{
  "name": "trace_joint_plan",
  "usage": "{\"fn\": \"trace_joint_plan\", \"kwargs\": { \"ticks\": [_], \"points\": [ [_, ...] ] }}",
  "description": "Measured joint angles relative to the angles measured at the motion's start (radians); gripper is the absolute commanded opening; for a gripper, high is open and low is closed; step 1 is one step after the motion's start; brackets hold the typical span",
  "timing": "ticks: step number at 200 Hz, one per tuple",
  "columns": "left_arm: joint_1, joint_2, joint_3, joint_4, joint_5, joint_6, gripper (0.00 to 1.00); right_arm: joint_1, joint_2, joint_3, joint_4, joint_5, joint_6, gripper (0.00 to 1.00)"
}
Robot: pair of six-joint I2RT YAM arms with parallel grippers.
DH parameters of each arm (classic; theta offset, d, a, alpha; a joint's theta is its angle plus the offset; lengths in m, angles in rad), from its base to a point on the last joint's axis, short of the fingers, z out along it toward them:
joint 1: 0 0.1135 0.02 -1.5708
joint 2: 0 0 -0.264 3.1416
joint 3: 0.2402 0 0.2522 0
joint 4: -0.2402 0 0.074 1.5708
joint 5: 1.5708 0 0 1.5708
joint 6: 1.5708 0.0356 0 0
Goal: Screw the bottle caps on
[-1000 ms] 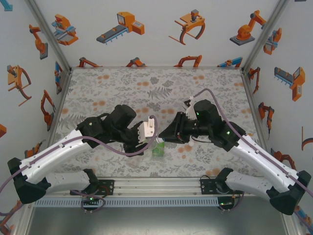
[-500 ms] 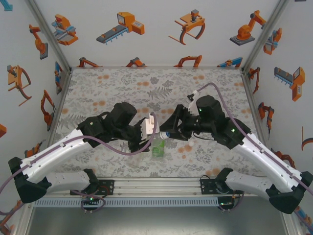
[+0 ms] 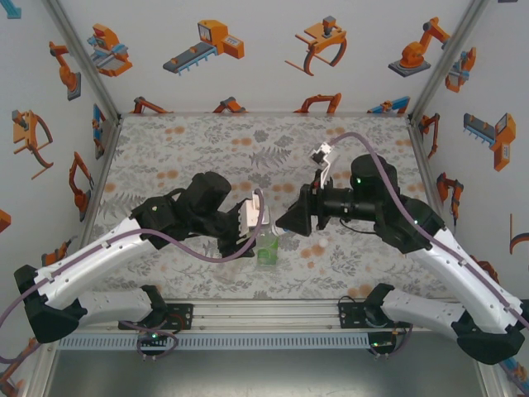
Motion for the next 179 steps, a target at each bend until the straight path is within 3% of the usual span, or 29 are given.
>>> {"fn": "trace_joint_plan", "kwargs": {
  "ticks": [28, 55, 82, 124, 179],
  "points": [
    [-0.003, 0.000, 0.001, -0.001, 0.020, -0.006, 0.00, 0.001, -0.013, 0.004, -0.012, -0.109, -0.254, 0.59],
    [-0.008, 0.000, 0.002, -0.004, 0.028, -0.007, 0.00, 0.001, 0.031, 0.079, -0.134, -0.237, -0.528, 0.58],
    [-0.008, 0.000, 0.014, -0.016, 0.033, -0.007, 0.00, 0.003, 0.057, 0.115, -0.200, -0.280, -0.688, 0.55],
    [-0.010, 0.000, 0.028, -0.016, 0.044, -0.008, 0.00, 0.003, 0.055, 0.092, -0.216, -0.286, -0.817, 0.51],
    [-0.014, 0.000, 0.032, -0.019, 0.050, -0.008, 0.00, 0.003, 0.053, 0.037, -0.195, -0.283, -0.858, 0.48]
  ]
}}
